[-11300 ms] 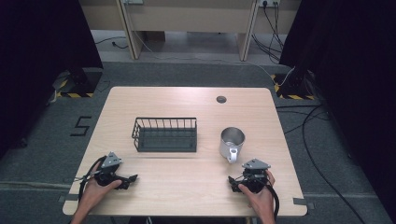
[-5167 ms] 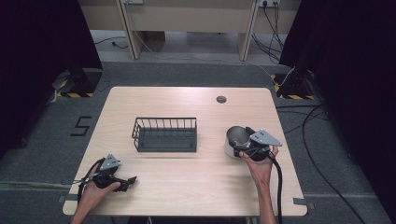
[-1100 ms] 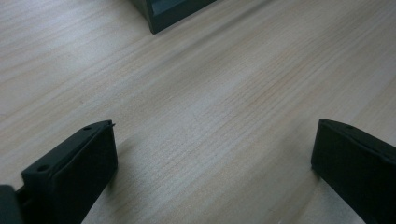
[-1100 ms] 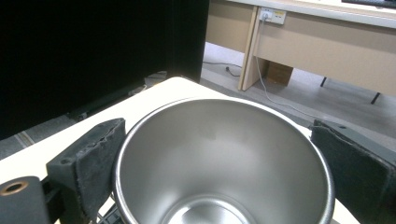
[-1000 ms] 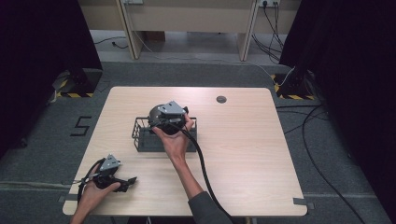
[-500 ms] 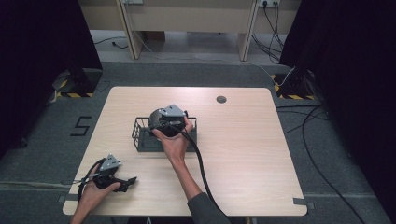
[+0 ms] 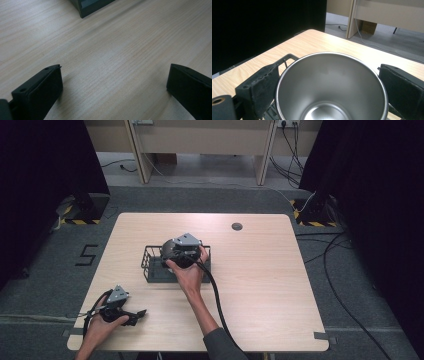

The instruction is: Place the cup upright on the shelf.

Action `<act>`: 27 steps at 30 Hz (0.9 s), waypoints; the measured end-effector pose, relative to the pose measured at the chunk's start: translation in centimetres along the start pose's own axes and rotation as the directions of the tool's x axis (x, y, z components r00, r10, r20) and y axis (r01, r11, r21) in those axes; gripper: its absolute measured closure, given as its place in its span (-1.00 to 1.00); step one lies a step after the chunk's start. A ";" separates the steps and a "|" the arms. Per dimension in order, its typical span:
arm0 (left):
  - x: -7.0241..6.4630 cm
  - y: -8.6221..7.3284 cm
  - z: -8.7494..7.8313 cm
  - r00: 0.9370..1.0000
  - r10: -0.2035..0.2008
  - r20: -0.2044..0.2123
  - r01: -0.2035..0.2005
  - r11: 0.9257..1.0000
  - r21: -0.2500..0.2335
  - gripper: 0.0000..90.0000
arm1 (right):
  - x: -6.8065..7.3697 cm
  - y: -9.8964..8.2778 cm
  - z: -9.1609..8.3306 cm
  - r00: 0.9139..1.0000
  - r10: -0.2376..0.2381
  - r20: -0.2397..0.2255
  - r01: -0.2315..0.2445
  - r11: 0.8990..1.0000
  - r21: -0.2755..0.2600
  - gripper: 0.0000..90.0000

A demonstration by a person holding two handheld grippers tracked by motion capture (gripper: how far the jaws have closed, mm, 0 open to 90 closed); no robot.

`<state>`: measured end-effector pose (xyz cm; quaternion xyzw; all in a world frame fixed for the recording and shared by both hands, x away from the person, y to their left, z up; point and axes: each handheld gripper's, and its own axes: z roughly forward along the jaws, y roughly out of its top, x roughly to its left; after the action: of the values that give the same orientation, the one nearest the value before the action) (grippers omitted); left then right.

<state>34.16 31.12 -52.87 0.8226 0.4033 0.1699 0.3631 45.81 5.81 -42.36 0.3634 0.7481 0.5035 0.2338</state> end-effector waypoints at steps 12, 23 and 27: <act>0.0 0.0 0.0 1.000 -0.001 0.000 0.001 1.000 0.001 -1.00 | 0.3 0.9 -1.2 1.000 -0.026 -0.002 0.026 0.994 -0.102 -0.60; 0.0 0.0 0.0 1.000 -0.001 0.001 0.001 1.000 0.001 -1.00 | -0.1 1.8 -3.4 0.999 -0.022 -0.027 0.018 0.992 -0.127 -0.67; 0.0 0.0 0.0 1.000 -0.001 0.001 0.001 1.000 0.001 -1.00 | -0.6 1.7 -4.3 0.999 -0.026 -0.034 0.022 0.992 -0.127 -0.67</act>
<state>34.16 31.12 -52.86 0.8227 0.4034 0.1691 0.3631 43.61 3.23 -39.20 0.3299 0.7230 0.5535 0.2492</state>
